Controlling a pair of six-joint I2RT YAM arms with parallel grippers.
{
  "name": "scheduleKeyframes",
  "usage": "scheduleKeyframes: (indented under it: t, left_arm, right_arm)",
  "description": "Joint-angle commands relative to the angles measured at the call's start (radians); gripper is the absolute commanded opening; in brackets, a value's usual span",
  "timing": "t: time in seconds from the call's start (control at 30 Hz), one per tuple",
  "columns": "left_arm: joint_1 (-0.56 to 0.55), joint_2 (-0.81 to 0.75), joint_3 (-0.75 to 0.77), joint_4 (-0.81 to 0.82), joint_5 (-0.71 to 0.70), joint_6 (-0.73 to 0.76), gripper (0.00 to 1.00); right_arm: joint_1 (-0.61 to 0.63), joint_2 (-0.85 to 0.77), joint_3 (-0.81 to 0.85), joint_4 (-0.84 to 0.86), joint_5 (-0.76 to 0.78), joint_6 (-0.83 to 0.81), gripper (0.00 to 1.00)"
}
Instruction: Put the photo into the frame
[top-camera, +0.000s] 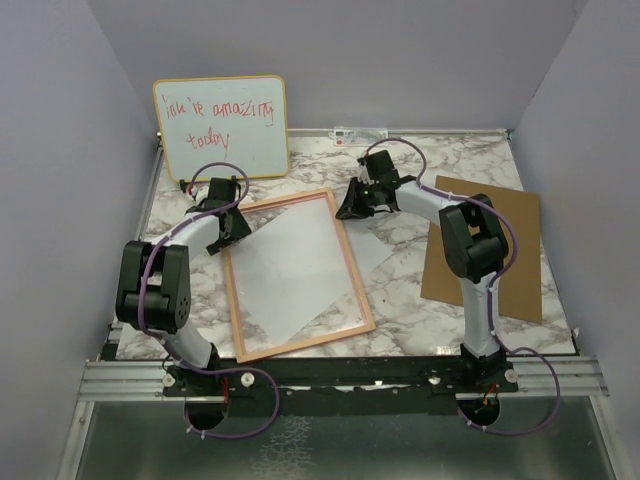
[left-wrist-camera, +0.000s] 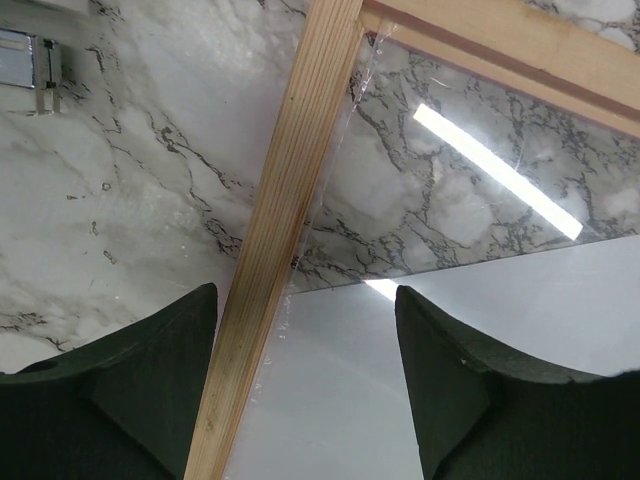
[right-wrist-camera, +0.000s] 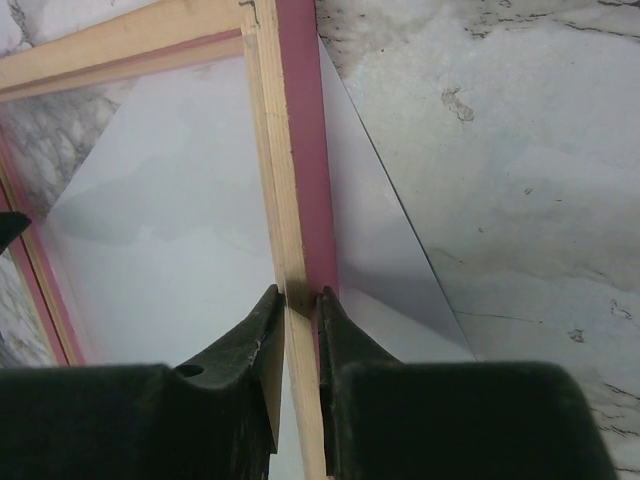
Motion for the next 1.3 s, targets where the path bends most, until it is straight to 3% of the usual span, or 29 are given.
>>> scheduleKeyframes:
  t: [0.0, 0.13, 0.43, 0.83, 0.93, 1.1, 1.27]
  left_arm:
    - [0.007, 0.043, -0.001, 0.009, 0.046, 0.02, 0.72]
    - [0.01, 0.06, -0.006, 0.049, 0.126, 0.038, 0.7]
    - [0.01, 0.057, -0.027, 0.239, 0.465, 0.067, 0.67]
    - [0.01, 0.083, 0.007, 0.394, 0.716, 0.037, 0.66]
    - [0.01, 0.095, 0.022, 0.364, 0.672, 0.033, 0.67]
    - [0.013, 0.084, 0.053, 0.244, 0.469, 0.076, 0.7]
    - [0.016, 0.094, 0.091, 0.177, 0.413, 0.086, 0.74]
  right_arm:
    - [0.015, -0.006, -0.003, -0.045, 0.036, -0.022, 0.17]
    - [0.014, -0.007, -0.005, -0.064, 0.027, -0.037, 0.18]
    - [0.017, -0.081, -0.057, -0.05, 0.047, -0.047, 0.19]
    - [-0.02, -0.235, -0.2, 0.108, 0.078, 0.076, 0.41]
    - [-0.03, -0.238, -0.187, 0.039, 0.174, 0.089, 0.48]
    - [-0.031, -0.263, -0.169, -0.048, 0.29, 0.089, 0.56]
    - [-0.031, -0.282, -0.151, -0.11, 0.394, 0.111, 0.66]
